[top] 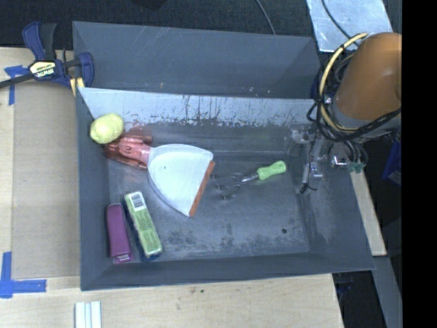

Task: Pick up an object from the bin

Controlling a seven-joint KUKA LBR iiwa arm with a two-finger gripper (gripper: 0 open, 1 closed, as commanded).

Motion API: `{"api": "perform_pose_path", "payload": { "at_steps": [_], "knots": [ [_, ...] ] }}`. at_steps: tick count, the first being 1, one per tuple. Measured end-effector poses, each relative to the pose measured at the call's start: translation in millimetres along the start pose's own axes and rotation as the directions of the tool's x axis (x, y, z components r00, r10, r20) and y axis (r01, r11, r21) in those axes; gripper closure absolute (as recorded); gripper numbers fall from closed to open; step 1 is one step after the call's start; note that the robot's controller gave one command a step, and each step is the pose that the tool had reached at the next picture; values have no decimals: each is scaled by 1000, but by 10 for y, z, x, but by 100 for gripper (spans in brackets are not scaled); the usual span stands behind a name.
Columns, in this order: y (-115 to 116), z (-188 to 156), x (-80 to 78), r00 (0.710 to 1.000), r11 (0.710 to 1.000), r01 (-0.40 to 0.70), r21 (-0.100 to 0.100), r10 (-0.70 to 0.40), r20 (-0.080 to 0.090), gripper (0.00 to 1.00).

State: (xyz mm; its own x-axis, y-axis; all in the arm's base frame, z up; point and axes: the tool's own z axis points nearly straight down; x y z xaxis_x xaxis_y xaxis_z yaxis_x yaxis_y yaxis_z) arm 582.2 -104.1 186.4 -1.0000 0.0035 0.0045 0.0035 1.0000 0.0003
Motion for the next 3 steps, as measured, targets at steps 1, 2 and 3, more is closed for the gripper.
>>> {"api": "perform_pose_path", "payload": {
  "at_steps": [1,2,3],
  "knots": [
    [5,-49,-18,1000,1000,3,1,-3,9,0],
    [355,1090,-400,985,985,-173,-1,173,11,0],
    [562,527,-478,976,976,-217,-2,217,19,0]
  ]
}}
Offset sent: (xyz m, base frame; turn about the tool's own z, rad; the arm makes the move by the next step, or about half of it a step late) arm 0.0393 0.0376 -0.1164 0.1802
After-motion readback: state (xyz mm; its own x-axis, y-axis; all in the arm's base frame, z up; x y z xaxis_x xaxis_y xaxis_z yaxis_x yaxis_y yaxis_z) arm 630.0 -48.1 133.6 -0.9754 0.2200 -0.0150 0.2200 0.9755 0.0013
